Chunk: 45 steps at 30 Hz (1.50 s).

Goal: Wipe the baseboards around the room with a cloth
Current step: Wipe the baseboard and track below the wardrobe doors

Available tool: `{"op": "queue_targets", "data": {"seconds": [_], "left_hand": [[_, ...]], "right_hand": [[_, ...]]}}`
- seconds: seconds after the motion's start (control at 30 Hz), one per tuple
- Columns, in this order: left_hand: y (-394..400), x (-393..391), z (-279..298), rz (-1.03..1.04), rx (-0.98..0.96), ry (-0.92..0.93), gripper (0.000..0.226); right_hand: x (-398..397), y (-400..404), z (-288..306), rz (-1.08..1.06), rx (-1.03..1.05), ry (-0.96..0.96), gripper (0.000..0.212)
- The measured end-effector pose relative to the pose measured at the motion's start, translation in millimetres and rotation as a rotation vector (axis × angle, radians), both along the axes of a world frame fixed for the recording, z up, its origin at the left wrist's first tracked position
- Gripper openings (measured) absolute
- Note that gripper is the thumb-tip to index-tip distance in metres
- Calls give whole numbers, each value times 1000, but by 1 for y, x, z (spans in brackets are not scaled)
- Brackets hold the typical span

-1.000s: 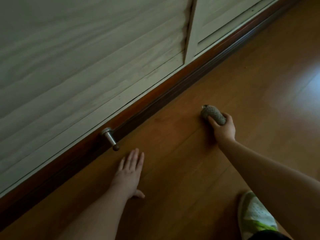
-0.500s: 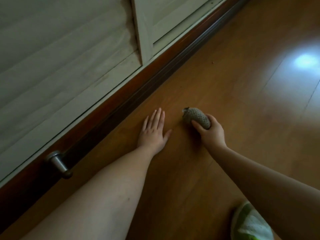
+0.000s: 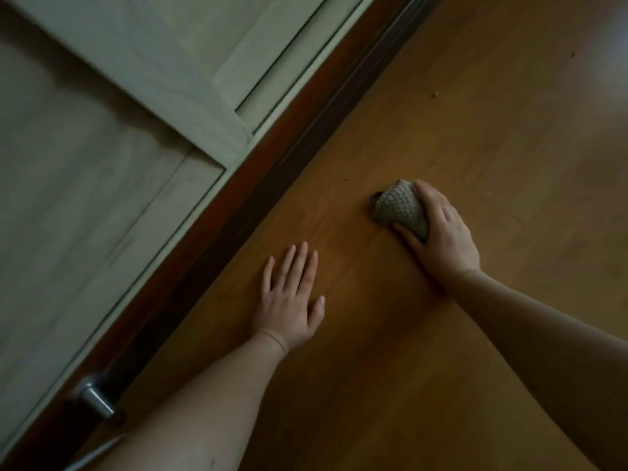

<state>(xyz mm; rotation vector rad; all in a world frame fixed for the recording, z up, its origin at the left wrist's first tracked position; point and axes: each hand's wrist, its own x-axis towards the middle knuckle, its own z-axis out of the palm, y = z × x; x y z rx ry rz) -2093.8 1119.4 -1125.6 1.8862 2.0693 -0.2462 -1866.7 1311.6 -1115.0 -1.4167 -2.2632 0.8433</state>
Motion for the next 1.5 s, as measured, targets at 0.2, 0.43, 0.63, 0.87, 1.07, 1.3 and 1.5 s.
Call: {"op": "queue_targets", "data": {"seconds": [0.2, 0.43, 0.63, 0.87, 1.07, 1.3, 1.5], "left_hand": [[5, 1, 3, 1, -77, -3, 75], [-2, -3, 0, 15, -56, -53, 74], [4, -1, 7, 2, -126, 16, 79], [13, 8, 23, 66, -283, 73, 86], [30, 10, 41, 124, -571, -11, 133], [23, 13, 39, 203, -433, -97, 134], [-14, 42, 29, 562, -324, -143, 128]], "right_hand": [[1, 7, -6, 84, 34, -52, 70], [0, 8, -14, 176, 21, -148, 72], [0, 10, -12, 174, 45, -81, 70], [1, 8, -10, 128, 32, 21, 69], [-6, 11, -1, 69, -105, 82, 60], [-82, 1, 30, 251, -155, 127, 55], [-144, -26, 24, 583, -112, 66, 48]]}}
